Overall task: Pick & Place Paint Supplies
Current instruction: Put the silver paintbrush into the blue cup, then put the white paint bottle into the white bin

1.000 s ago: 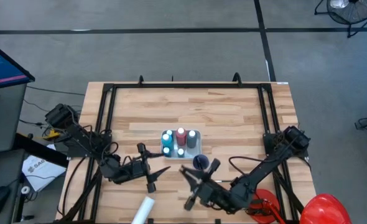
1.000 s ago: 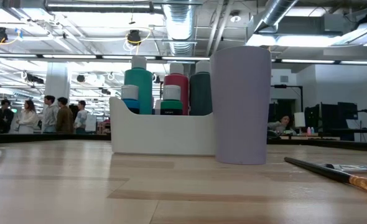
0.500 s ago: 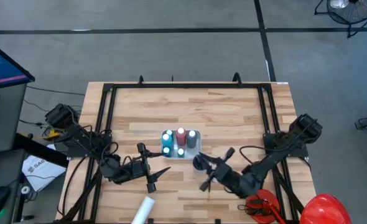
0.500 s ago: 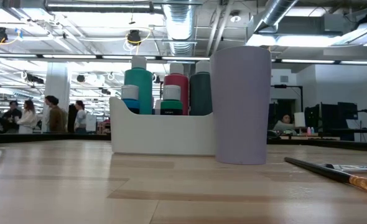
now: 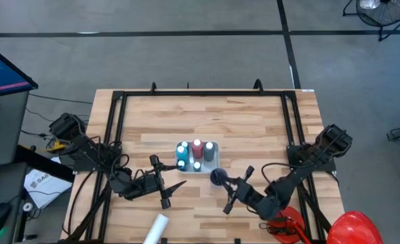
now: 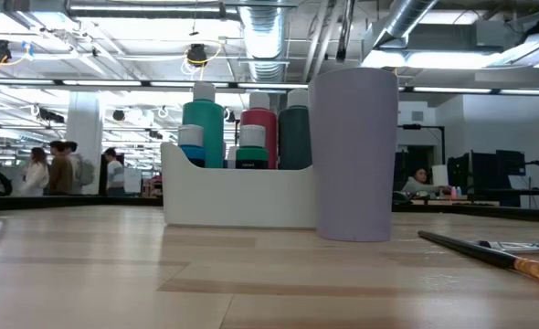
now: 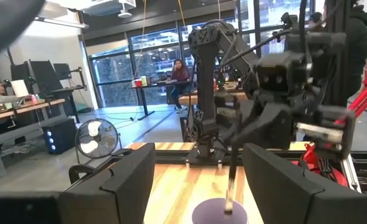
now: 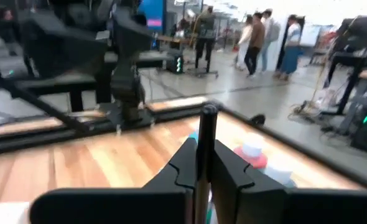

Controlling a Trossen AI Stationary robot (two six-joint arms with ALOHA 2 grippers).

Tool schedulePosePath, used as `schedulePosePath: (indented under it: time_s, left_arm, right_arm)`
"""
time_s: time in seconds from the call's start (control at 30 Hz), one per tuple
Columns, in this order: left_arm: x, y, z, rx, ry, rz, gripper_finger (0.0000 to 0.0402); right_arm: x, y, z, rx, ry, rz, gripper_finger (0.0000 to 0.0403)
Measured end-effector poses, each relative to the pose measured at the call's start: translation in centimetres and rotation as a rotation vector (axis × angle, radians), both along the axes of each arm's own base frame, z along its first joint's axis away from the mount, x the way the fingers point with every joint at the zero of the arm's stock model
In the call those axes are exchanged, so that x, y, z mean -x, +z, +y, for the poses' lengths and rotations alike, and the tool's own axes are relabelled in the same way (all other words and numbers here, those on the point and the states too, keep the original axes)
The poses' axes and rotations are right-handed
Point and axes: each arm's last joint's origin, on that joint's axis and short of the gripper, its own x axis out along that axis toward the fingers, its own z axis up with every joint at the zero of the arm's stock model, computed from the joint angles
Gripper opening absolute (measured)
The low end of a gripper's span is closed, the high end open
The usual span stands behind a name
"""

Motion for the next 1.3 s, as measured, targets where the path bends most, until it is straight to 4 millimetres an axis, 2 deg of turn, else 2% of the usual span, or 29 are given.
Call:
schedulePosePath:
  time_s: [0.5, 0.7, 0.97, 1.3]
  left_arm:
    - [0.0, 0.0, -0.1, 0.000, -0.002, 0.000, 0.0230]
    - [0.0, 0.0, -0.1, 0.000, -0.002, 0.000, 0.0230]
    - [0.0, 0.0, 0.0, 0.000, -0.002, 0.000, 0.0230]
    - [-0.1, 0.0, 0.1, -0.012, 0.005, 0.004, 0.0228]
  right_arm:
    - [-0.6, -3.6, -3.1, -0.124, -0.062, 0.122, 0.0023]
    - [-0.5, -3.8, -3.1, -0.115, -0.041, 0.156, 0.0038]
    - [-0.4, -3.8, -2.9, -0.092, -0.033, 0.170, 0.0078]
    - [-0.4, -3.6, -2.9, -0.065, -0.060, 0.157, 0.0163]
